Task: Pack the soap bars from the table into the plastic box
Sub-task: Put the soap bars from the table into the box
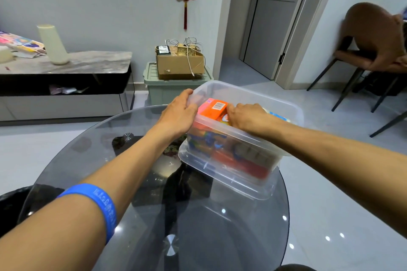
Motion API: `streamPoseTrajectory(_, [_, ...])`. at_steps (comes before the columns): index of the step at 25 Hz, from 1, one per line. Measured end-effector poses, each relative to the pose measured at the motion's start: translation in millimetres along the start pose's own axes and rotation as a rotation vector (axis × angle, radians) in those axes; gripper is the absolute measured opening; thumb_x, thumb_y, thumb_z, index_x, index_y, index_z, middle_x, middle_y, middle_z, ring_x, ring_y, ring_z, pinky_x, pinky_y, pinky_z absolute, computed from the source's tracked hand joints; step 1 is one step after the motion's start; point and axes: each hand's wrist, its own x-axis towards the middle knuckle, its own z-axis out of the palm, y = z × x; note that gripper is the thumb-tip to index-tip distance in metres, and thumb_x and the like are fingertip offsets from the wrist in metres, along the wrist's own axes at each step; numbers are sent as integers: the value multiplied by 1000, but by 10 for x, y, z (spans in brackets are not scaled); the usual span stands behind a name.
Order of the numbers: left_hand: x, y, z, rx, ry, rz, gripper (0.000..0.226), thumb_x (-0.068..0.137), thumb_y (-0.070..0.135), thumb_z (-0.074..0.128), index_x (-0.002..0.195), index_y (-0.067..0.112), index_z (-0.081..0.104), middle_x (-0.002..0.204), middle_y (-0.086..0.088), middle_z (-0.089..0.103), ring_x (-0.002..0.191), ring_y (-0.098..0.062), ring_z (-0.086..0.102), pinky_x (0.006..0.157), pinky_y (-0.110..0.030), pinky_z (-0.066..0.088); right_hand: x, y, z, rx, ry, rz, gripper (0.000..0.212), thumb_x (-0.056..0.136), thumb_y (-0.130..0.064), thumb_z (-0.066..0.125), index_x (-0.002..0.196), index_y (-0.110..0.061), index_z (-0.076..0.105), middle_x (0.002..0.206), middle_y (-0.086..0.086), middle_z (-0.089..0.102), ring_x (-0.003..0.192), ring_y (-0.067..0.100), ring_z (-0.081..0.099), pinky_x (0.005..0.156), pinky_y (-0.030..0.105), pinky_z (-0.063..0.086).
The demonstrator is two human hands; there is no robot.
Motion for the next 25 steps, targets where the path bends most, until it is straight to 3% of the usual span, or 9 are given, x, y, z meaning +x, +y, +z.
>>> streamPoseTrajectory(4, [-17,27,3,-1,2,-3,51,94,33,34,145,27,32,146,-7,45,123,-29,48,103,-48,41,84,69,-178,161,-388,157,81,75,-58,66,138,-19,34,129,8,55,113,33,55,90,41,41])
streamPoseTrajectory(6, [-35,30,12,-16,0,0,50,94,32,35,144,27,33,145,-7,45,122,-29,48,102,-48,41,75,125,-212,309,-456,142,97,64,-59,76,142,-25,30,131,4,53,112,30,55,92,40,44])
streamPoseTrajectory(9, [-23,20,21,-61,11,-7,50,92,32,36,142,27,36,143,-7,46,120,-29,49,102,-51,42,-54,171,-202,481,-329,56,109,51,-74,73,142,-29,31,138,-1,51,117,26,52,103,43,41])
streamPoseTrajectory(12, [-15,39,14,-92,-1,-54,52,92,31,38,144,29,34,145,-6,43,119,-30,49,99,-55,45,-311,303,-272,729,-137,21,107,60,-85,56,147,-29,31,153,-3,37,134,23,40,111,43,32])
streamPoseTrajectory(15, [-57,80,-27,-118,-47,-106,56,91,31,41,146,26,31,149,-6,40,124,-31,47,101,-55,44,-693,465,-148,461,146,80,72,79,-61,62,139,-26,46,146,2,48,133,24,40,106,39,34])
streamPoseTrajectory(18, [-173,192,-39,-290,1,-170,46,86,28,48,132,21,46,133,-8,55,106,-25,59,89,-47,54,-1044,573,62,402,479,408,53,78,-34,62,129,-22,53,136,8,53,124,33,44,99,43,38])
streamPoseTrajectory(21, [-359,238,-68,-481,45,-350,45,71,39,56,114,23,59,112,-8,67,95,-24,64,81,-48,57,-1236,572,189,1045,448,653,45,78,-27,60,121,-37,55,132,4,51,104,32,59,80,46,55])
streamPoseTrajectory(23, [-450,201,-98,-582,4,-436,36,72,41,58,105,29,63,105,-8,71,97,-27,66,82,-53,55,-1305,470,303,1511,411,615,47,82,-21,58,121,-47,53,127,-2,49,93,24,65,61,44,60])
streamPoseTrajectory(25, [-474,188,-117,-650,-25,-452,30,79,33,56,108,31,62,108,-10,69,102,-32,64,85,-58,52,-1304,426,340,1670,402,586,52,84,-15,57,122,-51,52,122,-4,50,88,21,67,52,43,59])
